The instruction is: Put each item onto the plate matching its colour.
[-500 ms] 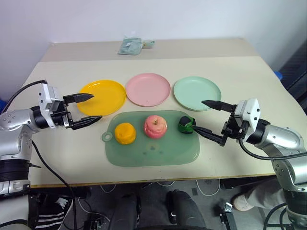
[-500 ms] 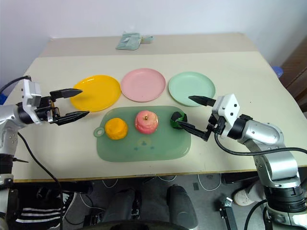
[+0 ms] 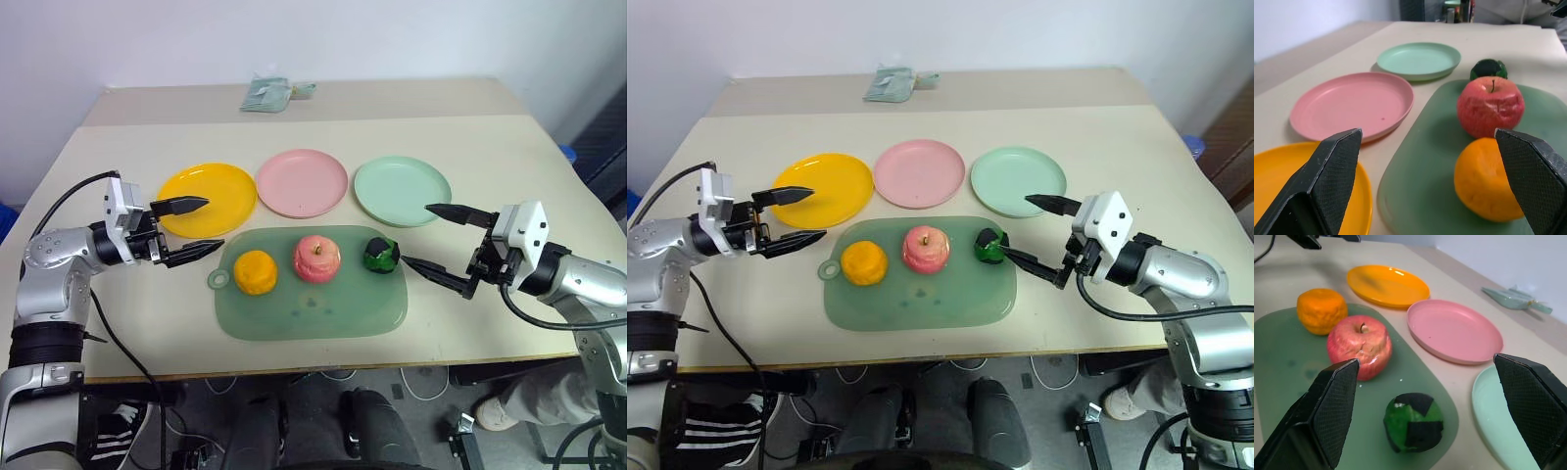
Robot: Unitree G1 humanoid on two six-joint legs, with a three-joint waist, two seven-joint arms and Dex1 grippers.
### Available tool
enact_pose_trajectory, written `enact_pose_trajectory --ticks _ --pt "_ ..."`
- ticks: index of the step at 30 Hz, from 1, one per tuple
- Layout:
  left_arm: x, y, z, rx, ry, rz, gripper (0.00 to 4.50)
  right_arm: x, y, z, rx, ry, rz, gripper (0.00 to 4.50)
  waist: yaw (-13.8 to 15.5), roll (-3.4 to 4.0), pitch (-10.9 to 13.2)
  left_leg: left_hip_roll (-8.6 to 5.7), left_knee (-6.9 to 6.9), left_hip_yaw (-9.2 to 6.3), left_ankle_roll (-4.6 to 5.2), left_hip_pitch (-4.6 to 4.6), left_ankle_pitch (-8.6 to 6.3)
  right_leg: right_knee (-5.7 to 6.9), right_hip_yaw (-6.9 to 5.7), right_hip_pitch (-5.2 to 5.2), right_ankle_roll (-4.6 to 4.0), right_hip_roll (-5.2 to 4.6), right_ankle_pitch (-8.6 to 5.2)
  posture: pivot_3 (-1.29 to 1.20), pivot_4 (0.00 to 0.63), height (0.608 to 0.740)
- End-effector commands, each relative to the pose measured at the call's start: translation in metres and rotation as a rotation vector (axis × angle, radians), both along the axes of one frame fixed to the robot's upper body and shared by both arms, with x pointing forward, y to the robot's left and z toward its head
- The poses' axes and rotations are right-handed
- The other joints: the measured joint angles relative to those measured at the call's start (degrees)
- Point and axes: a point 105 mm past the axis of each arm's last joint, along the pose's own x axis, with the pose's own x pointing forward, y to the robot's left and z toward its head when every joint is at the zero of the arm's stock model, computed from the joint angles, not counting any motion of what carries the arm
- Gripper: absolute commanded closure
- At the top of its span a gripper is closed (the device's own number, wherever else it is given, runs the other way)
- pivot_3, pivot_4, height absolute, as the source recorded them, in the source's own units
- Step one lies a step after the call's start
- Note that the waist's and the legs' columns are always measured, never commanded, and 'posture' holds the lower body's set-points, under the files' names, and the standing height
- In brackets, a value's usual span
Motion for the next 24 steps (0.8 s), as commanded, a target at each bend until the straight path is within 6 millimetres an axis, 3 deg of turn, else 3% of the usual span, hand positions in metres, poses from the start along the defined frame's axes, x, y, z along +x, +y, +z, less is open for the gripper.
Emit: enact_pose_trajectory --ticks 1,11,15,24 --pt "-0.004 -0.008 0.011 -0.027 -0.033 -0.033 0.07 -0.007 -0.007 0.014 0.010 -0.011 0.041 0.00 0.03 0.00 0.00 0.00 0.00 0.00 0.00 -0.01 0.00 0.00 0.00 0.00 0.00 0.00 0.00 0.00 0.150 0.734" --pt "-0.027 -0.020 0.003 0.019 0.070 -0.160 0.07 -0.006 0.012 0.013 0.046 0.055 0.141 0.00 -0.02 -0.07 0.03 0.03 0.00 0.00 0.00 0.04 0.00 -0.02 0.00 0.03 -0.03 -0.01 0.06 0.00 0.150 0.734" --pt "-0.034 -0.025 -0.027 0.231 0.052 -0.233 0.07 -0.006 0.012 0.010 0.032 0.059 0.139 0.00 0.06 -0.07 0.03 0.01 0.00 0.01 0.00 0.02 0.00 -0.05 0.00 0.03 -0.03 -0.02 0.06 0.00 0.150 0.734" --pt "-0.014 -0.046 -0.045 0.192 0.006 -0.180 0.07 -0.007 0.011 0.014 0.022 0.037 0.121 0.00 0.04 -0.15 0.04 0.00 0.03 0.02 0.01 0.00 0.00 -0.08 0.01 0.04 -0.04 -0.05 0.07 0.00 0.150 0.734"
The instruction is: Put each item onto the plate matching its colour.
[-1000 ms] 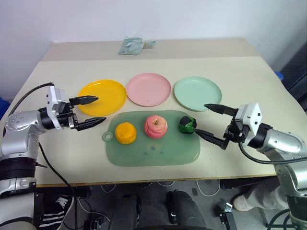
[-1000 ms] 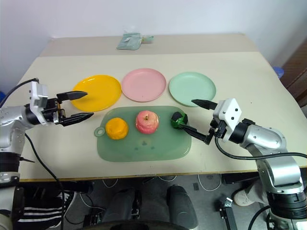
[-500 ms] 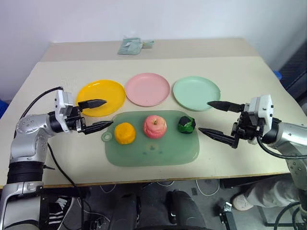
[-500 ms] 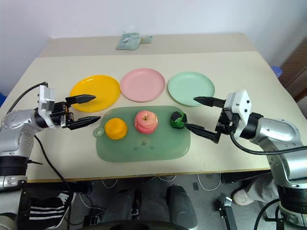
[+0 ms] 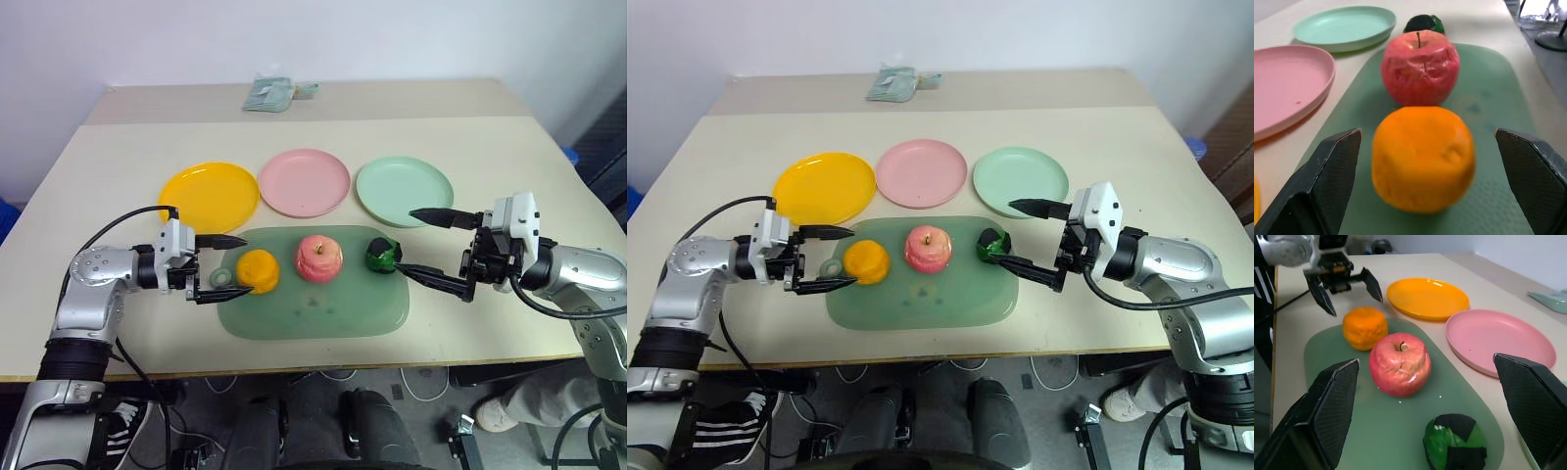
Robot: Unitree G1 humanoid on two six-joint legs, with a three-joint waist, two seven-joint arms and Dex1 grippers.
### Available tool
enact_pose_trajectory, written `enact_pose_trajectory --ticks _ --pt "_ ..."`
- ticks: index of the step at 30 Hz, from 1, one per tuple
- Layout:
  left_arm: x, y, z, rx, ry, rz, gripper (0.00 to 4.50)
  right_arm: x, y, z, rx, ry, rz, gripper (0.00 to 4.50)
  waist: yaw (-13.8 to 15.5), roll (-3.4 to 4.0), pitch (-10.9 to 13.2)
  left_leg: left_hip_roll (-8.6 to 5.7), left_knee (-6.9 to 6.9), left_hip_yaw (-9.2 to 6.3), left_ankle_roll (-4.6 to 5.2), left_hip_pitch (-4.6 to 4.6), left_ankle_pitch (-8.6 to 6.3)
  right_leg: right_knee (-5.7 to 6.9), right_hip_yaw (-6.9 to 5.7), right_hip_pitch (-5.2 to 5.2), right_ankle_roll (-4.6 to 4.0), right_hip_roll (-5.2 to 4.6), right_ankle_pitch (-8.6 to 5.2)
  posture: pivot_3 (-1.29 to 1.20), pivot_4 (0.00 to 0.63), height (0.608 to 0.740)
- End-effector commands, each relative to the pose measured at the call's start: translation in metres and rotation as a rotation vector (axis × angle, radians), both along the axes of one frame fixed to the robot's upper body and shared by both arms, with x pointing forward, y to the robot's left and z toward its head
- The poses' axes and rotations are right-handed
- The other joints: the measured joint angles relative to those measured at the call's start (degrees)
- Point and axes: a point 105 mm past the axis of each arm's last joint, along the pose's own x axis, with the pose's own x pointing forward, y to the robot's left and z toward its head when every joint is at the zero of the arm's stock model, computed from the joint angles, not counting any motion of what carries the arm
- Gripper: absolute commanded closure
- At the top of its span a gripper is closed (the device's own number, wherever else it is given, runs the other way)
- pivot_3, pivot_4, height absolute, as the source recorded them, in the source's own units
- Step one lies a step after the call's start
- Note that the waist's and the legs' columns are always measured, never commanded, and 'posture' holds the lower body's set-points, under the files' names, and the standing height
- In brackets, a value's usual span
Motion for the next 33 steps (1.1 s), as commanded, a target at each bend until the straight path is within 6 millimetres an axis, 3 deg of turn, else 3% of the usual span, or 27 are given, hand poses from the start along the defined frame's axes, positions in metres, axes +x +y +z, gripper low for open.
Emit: enact_pose_trajectory --ticks 1,9,14,16,19,26,29,33 --pt "0.004 -0.002 0.000 0.030 -0.032 0.008 0.07 -0.005 -0.002 0.011 -0.013 -0.057 -0.004 0.00 -0.06 0.00 0.00 0.00 0.00 0.00 0.00 0.00 0.00 0.00 0.00 0.00 0.00 0.01 0.00 0.00 0.150 0.734" --pt "0.003 -0.010 -0.019 0.040 0.014 -0.019 0.07 -0.006 -0.003 0.012 -0.013 -0.061 -0.023 0.00 0.00 0.00 0.00 0.01 -0.01 -0.01 0.00 0.00 0.00 0.00 -0.01 0.00 0.01 0.02 0.01 0.00 0.150 0.734" --pt "0.006 -0.011 -0.023 0.071 -0.015 -0.010 1.53 -0.006 -0.003 0.012 -0.012 -0.061 -0.030 0.00 0.00 0.00 0.00 0.01 -0.01 -0.01 0.00 0.00 0.00 0.00 -0.01 0.00 0.02 0.01 0.01 0.00 0.150 0.734" --pt "0.010 -0.008 -0.021 0.074 -0.036 0.017 1.54 -0.006 -0.003 0.013 -0.011 -0.061 -0.032 0.00 0.00 0.00 0.00 0.01 -0.01 -0.01 0.00 0.01 0.00 0.00 -0.01 0.00 0.02 0.01 0.01 0.00 0.150 0.734" --pt "0.024 0.003 -0.003 -0.011 -0.035 0.120 1.54 -0.006 -0.003 0.013 -0.010 -0.059 -0.033 0.00 0.00 0.00 0.00 0.01 -0.01 -0.01 0.00 0.02 0.00 0.01 -0.01 0.01 0.01 0.01 0.02 0.00 0.150 0.734" --pt "0.095 0.069 0.060 -0.295 -0.014 0.696 1.54 0.005 -0.002 0.020 0.017 -0.110 -0.078 0.00 0.01 -0.20 0.08 0.00 0.01 -0.11 0.04 -0.02 0.03 0.02 -0.05 0.01 0.15 0.08 0.10 0.00 0.150 0.734" --pt "0.106 0.080 0.071 -0.353 -0.045 0.810 1.54 0.019 0.002 0.030 0.055 -0.153 -0.124 0.00 -0.35 -0.20 0.08 -0.06 0.01 0.00 0.04 -0.02 0.02 -0.03 0.00 0.00 0.27 0.00 0.17 0.00 0.150 0.734" --pt "0.117 0.083 0.069 -0.388 -0.048 0.892 1.54 0.025 0.009 0.033 0.085 -0.146 -0.128 0.00 0.05 -0.21 0.07 -0.06 -0.01 -0.04 0.04 -0.04 0.02 -0.03 -0.02 0.00 0.28 -0.03 0.19 0.00 0.150 0.734"
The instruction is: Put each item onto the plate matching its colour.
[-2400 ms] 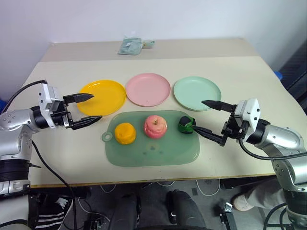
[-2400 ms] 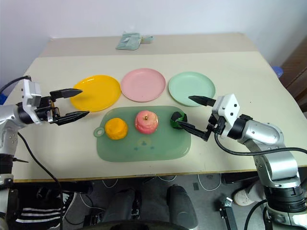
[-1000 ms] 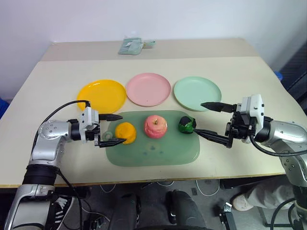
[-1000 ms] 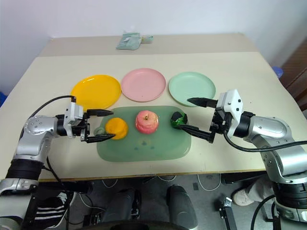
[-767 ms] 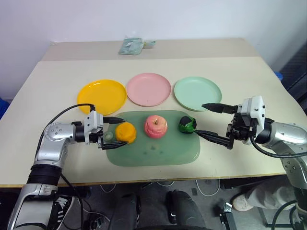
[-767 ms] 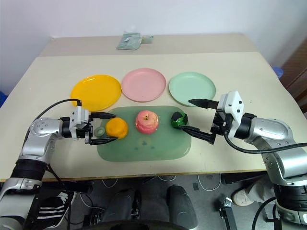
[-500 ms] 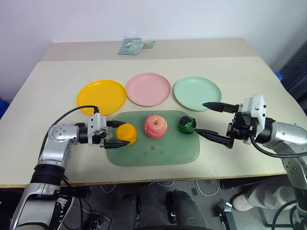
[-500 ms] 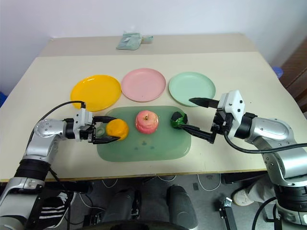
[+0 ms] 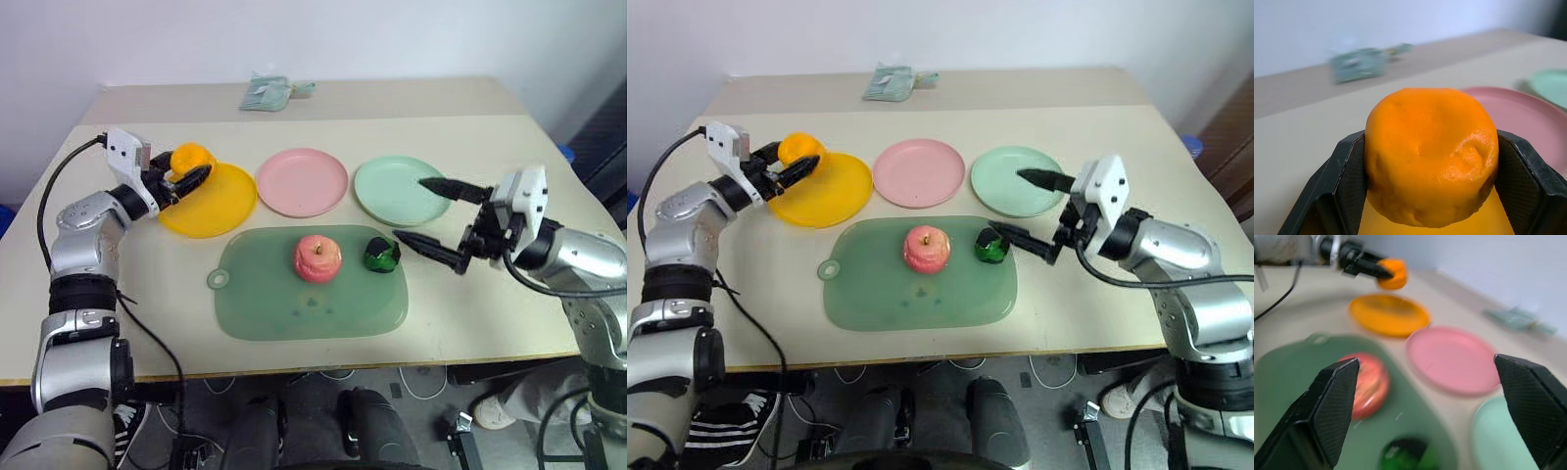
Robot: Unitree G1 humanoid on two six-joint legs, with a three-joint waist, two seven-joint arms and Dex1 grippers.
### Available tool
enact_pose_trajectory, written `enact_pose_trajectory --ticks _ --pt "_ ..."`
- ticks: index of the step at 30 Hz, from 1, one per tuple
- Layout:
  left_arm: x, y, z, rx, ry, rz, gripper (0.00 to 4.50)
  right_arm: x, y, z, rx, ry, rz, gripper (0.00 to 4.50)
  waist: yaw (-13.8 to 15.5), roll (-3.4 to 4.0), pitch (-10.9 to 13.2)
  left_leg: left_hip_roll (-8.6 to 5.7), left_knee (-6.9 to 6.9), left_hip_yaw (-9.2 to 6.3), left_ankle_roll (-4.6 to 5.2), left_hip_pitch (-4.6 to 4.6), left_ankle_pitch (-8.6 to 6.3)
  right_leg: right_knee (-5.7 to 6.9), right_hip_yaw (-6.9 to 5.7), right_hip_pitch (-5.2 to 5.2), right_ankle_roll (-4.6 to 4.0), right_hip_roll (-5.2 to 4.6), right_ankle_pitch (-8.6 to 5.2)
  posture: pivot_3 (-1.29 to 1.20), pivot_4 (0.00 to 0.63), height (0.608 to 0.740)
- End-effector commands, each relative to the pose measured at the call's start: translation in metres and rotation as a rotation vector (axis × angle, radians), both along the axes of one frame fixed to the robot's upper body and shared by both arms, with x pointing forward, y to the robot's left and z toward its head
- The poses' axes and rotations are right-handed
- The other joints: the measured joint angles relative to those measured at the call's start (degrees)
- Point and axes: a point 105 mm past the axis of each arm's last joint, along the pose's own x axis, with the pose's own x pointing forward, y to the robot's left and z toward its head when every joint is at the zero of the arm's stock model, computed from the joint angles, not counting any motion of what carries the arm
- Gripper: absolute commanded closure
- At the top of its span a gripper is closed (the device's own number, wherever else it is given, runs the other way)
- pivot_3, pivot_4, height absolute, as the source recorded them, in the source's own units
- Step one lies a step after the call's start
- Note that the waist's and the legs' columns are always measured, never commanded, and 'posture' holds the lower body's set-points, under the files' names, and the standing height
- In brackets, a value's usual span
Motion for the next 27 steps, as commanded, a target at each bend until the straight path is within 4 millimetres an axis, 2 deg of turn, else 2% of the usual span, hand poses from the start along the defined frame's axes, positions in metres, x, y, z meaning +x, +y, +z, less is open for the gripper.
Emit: enact_pose_trajectory --ticks 1,3,7,11,14,17,19,21,22,25,27 --pt "0.006 0.004 0.008 -0.027 -0.039 0.052 1.54 0.002 0.003 0.003 0.010 -0.010 -0.007 0.00 0.22 -0.03 0.02 0.00 -0.01 -0.01 0.00 -0.01 0.00 0.00 -0.01 0.00 0.00 0.00 0.00 0.00 0.150 0.734" --pt "0.010 0.002 0.003 -0.024 -0.031 0.079 1.54 0.004 0.006 0.000 -0.010 -0.018 -0.022 0.00 0.32 -0.04 0.02 -0.01 -0.01 -0.05 0.00 -0.09 0.00 -0.06 -0.06 -0.02 -0.01 -0.02 0.00 0.00 0.150 0.734" --pt "0.016 -0.004 -0.004 -0.002 -0.016 0.097 1.54 0.013 0.002 0.008 0.034 -0.022 -0.076 0.00 0.19 -0.06 0.03 -0.06 -0.01 -0.03 0.00 -0.14 0.00 -0.19 -0.06 -0.02 0.06 -0.07 0.13 0.00 0.150 0.734" --pt "0.017 -0.009 -0.013 0.031 -0.003 0.083 1.54 0.012 0.000 0.009 0.025 -0.035 -0.082 0.00 0.07 -0.08 0.02 -0.05 -0.01 0.00 0.00 -0.13 0.00 -0.26 -0.05 -0.01 0.08 -0.07 0.20 0.00 0.150 0.734" --pt "0.018 -0.015 -0.017 -0.004 0.019 0.059 0.10 0.012 -0.005 0.007 0.011 -0.038 -0.099 0.00 0.11 -0.07 0.02 -0.04 -0.04 0.00 0.01 -0.13 0.00 -0.27 -0.05 -0.01 0.08 -0.04 0.20 0.00 0.150 0.734" --pt "0.017 -0.022 -0.017 0.025 0.013 0.024 0.04 0.013 -0.006 0.008 0.011 -0.042 -0.106 0.00 0.11 -0.08 0.02 -0.04 -0.03 0.02 0.01 -0.13 0.00 -0.27 -0.05 -0.01 0.08 -0.05 0.20 0.00 0.150 0.734" --pt "0.015 -0.027 -0.010 0.039 -0.019 -0.006 0.04 0.013 -0.006 0.010 0.012 -0.046 -0.107 0.00 0.11 -0.08 0.02 -0.05 -0.03 0.02 0.01 -0.13 0.00 -0.27 -0.05 0.00 0.08 -0.05 0.21 0.00 0.150 0.734" --pt "0.007 -0.042 0.004 -0.005 -0.053 -0.131 0.04 0.012 -0.007 0.010 0.014 -0.046 -0.105 0.00 0.09 -0.08 0.02 -0.04 -0.03 0.01 0.00 -0.14 0.00 -0.27 -0.05 -0.01 0.08 -0.04 0.21 0.00 0.150 0.734" --pt "-0.004 -0.057 0.017 -0.048 -0.081 -0.256 0.04 0.012 -0.007 0.011 0.015 -0.046 -0.105 0.00 0.08 -0.08 0.02 -0.04 -0.03 0.01 0.00 -0.14 0.00 -0.27 -0.05 -0.01 0.08 -0.04 0.21 0.00 0.150 0.734" --pt "-0.048 -0.095 0.038 -0.100 -0.107 -0.607 0.04 0.012 -0.008 0.010 0.013 -0.045 -0.103 0.00 0.01 -0.07 0.02 -0.03 -0.04 0.01 0.00 -0.19 0.00 -0.33 -0.03 -0.01 0.08 -0.06 0.21 0.00 0.150 0.734" --pt "-0.075 -0.113 0.037 -0.123 -0.037 -0.787 0.04 0.013 -0.008 0.010 0.014 -0.044 -0.099 0.00 -0.04 -0.06 0.02 -0.03 -0.04 0.02 0.00 -0.19 0.00 -0.35 0.00 -0.01 0.07 -0.07 0.21 0.00 0.150 0.734"
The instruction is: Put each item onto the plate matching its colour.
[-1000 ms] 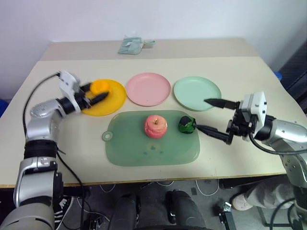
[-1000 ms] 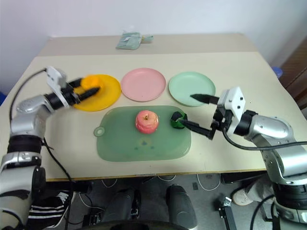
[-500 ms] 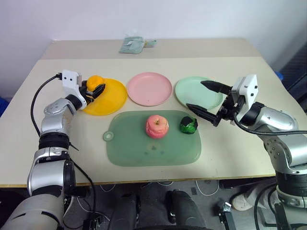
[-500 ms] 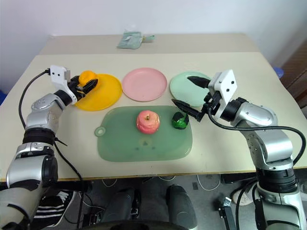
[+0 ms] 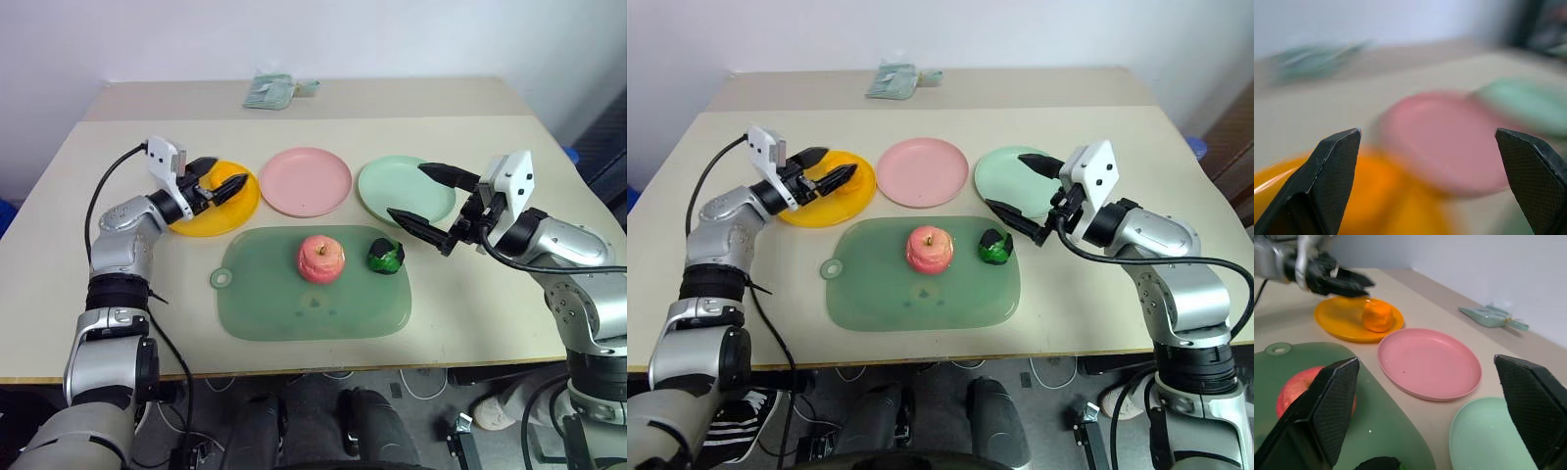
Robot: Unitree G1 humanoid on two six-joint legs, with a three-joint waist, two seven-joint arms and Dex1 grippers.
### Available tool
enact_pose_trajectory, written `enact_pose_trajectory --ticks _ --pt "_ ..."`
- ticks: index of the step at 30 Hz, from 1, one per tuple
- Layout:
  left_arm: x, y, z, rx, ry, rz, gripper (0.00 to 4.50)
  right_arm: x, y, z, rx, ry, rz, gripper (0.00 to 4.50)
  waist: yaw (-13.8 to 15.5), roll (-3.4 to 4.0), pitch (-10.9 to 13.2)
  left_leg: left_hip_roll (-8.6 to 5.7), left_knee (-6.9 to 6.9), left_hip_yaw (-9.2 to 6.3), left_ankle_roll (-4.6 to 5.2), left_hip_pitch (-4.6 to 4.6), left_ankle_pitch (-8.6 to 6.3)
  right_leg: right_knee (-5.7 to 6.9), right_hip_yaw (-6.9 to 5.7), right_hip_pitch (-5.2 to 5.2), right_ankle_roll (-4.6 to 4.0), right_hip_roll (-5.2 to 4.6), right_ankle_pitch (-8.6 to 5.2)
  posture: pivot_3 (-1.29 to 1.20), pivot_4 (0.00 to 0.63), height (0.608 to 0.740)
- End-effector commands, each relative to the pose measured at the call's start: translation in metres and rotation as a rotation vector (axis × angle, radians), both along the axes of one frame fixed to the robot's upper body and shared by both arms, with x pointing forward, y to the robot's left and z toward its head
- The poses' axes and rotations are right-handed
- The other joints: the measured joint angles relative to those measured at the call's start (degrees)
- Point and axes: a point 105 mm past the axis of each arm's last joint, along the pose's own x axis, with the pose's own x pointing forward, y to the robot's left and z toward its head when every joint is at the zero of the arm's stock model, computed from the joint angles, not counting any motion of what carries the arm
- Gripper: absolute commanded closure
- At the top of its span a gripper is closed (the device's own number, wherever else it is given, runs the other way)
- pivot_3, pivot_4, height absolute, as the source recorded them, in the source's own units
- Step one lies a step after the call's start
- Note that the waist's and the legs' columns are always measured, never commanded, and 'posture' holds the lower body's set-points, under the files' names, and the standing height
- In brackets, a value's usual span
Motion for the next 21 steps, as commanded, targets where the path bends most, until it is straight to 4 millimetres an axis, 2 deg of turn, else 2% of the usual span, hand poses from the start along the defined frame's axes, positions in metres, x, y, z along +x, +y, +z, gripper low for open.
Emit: enact_pose_trajectory --ticks 1,3,6,11,12,14,18,21 --pt "-0.045 -0.031 0.012 0.007 0.006 -0.312 0.04 -0.003 -0.003 0.012 -0.002 -0.053 0.000 0.00 -0.11 0.01 -0.01 0.00 0.00 0.00 0.00 0.01 0.00 0.00 0.01 0.00 0.00 0.00 0.00 0.00 0.150 0.734" --pt "-0.057 -0.040 -0.001 0.072 0.054 -0.396 0.04 -0.003 -0.003 0.012 0.000 -0.054 0.006 0.00 -0.08 0.05 -0.02 0.03 0.00 0.01 0.00 0.10 0.00 0.02 0.04 0.04 -0.01 0.04 0.00 0.00 0.150 0.734" --pt "-0.073 -0.055 -0.035 0.302 0.082 -0.491 0.04 -0.003 -0.002 0.016 0.009 -0.067 0.012 0.00 -0.09 0.06 -0.02 0.06 0.00 -0.01 -0.01 0.17 0.02 0.04 0.04 0.08 -0.09 0.14 0.03 0.00 0.150 0.734" --pt "-0.071 -0.075 -0.064 0.434 0.018 -0.537 0.04 -0.004 -0.001 0.016 0.010 -0.072 0.017 0.00 0.25 0.05 -0.02 0.00 0.02 0.03 0.13 0.13 0.13 -0.02 0.09 0.10 -0.14 0.13 0.04 0.00 0.150 0.734" --pt "-0.070 -0.080 -0.069 0.445 -0.012 -0.529 0.04 -0.010 0.002 0.012 -0.012 -0.050 0.057 0.00 0.16 0.05 -0.02 0.00 0.02 0.04 0.13 0.13 0.13 -0.06 0.09 0.11 -0.14 0.13 0.04 0.00 0.150 0.734" --pt "-0.065 -0.087 -0.073 0.442 -0.051 -0.490 0.04 -0.025 0.008 0.001 -0.051 0.014 0.135 0.00 0.39 0.11 -0.06 0.00 0.01 0.03 0.15 0.10 0.12 -0.14 0.09 0.12 -0.12 0.12 0.04 0.00 0.150 0.734" --pt "-0.060 -0.091 -0.066 0.387 -0.104 -0.467 0.04 -0.053 0.008 -0.022 -0.153 0.109 0.231 0.00 0.44 0.11 -0.06 -0.01 -0.01 -0.01 0.21 0.05 0.08 -0.19 0.06 0.13 -0.08 0.10 0.07 0.00 0.150 0.734" --pt "-0.055 -0.089 -0.066 0.374 -0.106 -0.453 0.04 -0.056 0.003 -0.030 -0.188 0.129 0.215 0.00 0.16 0.07 -0.04 -0.01 0.00 0.00 0.22 0.06 0.08 -0.22 0.06 0.14 -0.04 0.09 0.09 0.00 0.150 0.734"
